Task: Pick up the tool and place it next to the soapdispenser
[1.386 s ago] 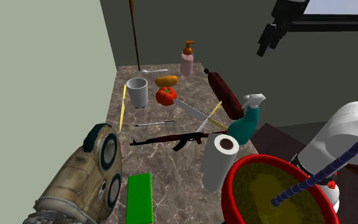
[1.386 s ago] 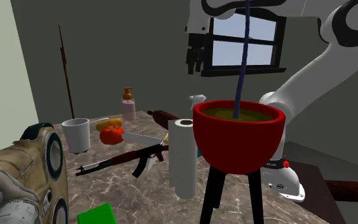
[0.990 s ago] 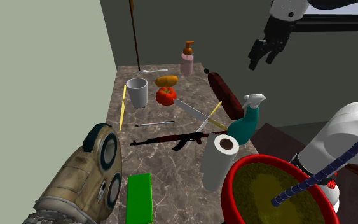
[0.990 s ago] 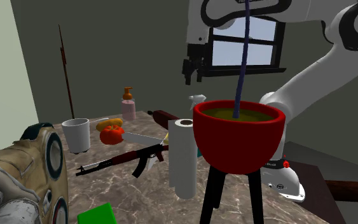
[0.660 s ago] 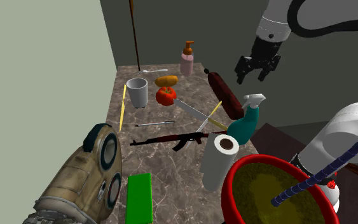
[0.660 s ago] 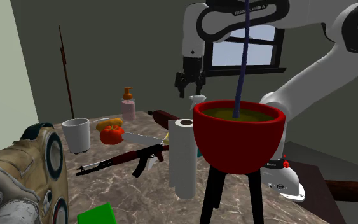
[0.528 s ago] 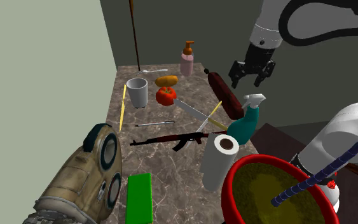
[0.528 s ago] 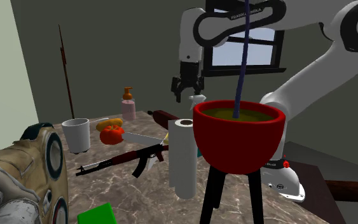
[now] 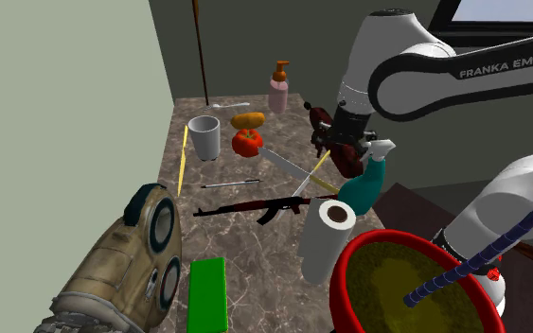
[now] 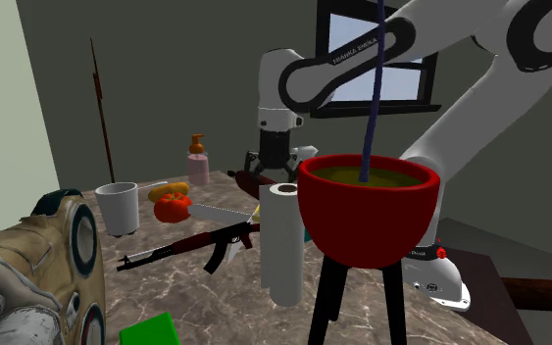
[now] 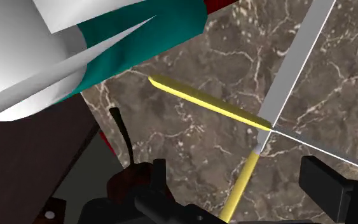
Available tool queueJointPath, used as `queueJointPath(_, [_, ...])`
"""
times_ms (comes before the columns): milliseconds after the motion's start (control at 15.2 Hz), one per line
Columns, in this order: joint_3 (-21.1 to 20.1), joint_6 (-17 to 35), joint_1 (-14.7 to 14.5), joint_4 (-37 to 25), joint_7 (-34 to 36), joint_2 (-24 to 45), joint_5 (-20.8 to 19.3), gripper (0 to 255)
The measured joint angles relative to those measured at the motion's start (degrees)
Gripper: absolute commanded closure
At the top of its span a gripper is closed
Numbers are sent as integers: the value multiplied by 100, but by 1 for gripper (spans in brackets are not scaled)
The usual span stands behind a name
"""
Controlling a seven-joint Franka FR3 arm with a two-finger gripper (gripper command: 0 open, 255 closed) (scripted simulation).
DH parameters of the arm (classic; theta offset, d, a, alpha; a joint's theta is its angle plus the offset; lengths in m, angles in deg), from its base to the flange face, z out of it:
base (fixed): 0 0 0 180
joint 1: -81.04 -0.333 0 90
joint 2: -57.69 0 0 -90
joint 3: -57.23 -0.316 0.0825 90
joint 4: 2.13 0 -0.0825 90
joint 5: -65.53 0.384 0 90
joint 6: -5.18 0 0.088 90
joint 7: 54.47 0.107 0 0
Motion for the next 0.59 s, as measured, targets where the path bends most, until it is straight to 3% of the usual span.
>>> queueJointPath(396, [-1068,1088,603,-291,2072,1250,175,0])
queueJointPath(594, [-1320,1511,780,-302,2460,1673,81,0])
